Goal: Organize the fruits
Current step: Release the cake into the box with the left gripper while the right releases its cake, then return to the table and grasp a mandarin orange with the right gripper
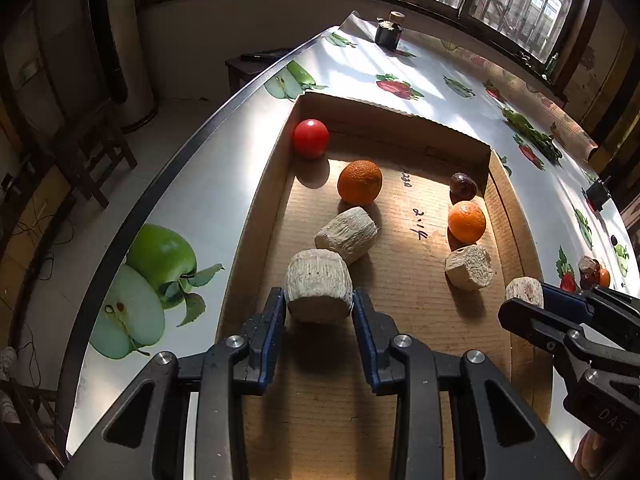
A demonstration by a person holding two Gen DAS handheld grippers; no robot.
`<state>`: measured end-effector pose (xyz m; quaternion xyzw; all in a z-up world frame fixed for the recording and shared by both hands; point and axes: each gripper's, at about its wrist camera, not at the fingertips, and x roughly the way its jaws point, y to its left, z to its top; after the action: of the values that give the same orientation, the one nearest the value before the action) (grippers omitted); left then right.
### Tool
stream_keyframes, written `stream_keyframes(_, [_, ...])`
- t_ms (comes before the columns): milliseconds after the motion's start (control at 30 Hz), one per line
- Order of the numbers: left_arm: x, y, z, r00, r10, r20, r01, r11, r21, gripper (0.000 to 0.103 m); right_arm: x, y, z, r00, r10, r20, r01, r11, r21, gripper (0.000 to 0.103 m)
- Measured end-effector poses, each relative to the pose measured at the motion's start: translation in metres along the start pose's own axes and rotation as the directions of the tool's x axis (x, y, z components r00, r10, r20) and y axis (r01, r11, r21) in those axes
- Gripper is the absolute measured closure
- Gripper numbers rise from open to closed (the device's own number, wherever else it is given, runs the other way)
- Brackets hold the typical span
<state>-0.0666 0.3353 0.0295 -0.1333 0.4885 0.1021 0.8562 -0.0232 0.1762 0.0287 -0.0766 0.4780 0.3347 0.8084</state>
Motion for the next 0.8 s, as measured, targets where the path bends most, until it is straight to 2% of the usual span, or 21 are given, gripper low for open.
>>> stream_keyframes(200, [0.0,0.008,0.002,1.0,-0.026,-0.002,0.025,0.999,-0.044,0.069,0.027,0.018,-0.004,0.999,-0.03,-0.043,0.028,0.998,-0.058,0.072])
stream_keyframes(333, [-0.013,0.007,-0.001,0.999,-0.028,0.043,0.031,0.998,-0.052,0.068,0.034,0.021,-0.007,0.997,-0.057,-0.044,0.054,0.996,-0.066,0.071])
stream_keyframes(400, [-0.028,0.004,-0.004,0.997,-0.007,0.082,0.012,0.999,-0.053,0.061,0.036,0.021,-0.007,0.997,-0.063,-0.036,0.061,0.996,-0.067,0.071])
stream_keyframes(433, [-0.037,0.003,-0.005,0.994,0.011,0.109,-0.005,0.998,-0.056,0.052,0.036,0.021,-0.007,0.998,-0.059,-0.034,0.057,0.996,-0.068,0.071])
stream_keyframes(533, [-0.067,-0.004,-0.009,0.975,0.066,0.21,-0.058,0.997,-0.045,0.029,0.025,0.019,-0.006,1.0,-0.021,-0.02,0.02,0.999,-0.045,0.07])
stream_keyframes(567, [-0.077,-0.008,-0.012,0.966,0.093,0.243,-0.086,0.996,-0.039,0.021,0.019,0.017,-0.006,1.0,-0.002,-0.006,0.002,1.0,-0.031,0.065])
stream_keyframes(600, [-0.086,-0.012,-0.015,0.955,0.121,0.271,-0.116,0.993,-0.033,0.018,0.013,0.016,-0.006,1.0,0.011,0.009,-0.011,1.0,-0.02,0.06])
stream_keyframes(667, [-0.103,-0.021,-0.023,0.932,0.162,0.323,-0.163,0.986,-0.023,0.016,-0.003,0.015,-0.008,0.999,0.019,0.049,-0.019,1.0,-0.011,0.044])
stream_keyframes(700, [-0.11,-0.025,-0.027,0.926,0.165,0.34,-0.168,0.985,-0.02,0.016,-0.01,0.014,-0.009,0.998,0.015,0.067,-0.014,1.0,-0.012,0.044])
stream_keyframes(800, [-0.126,-0.037,-0.039,0.92,0.141,0.366,-0.142,0.99,-0.023,0.016,-0.031,0.011,-0.017,0.995,-0.004,0.102,0.006,1.0,-0.018,0.044])
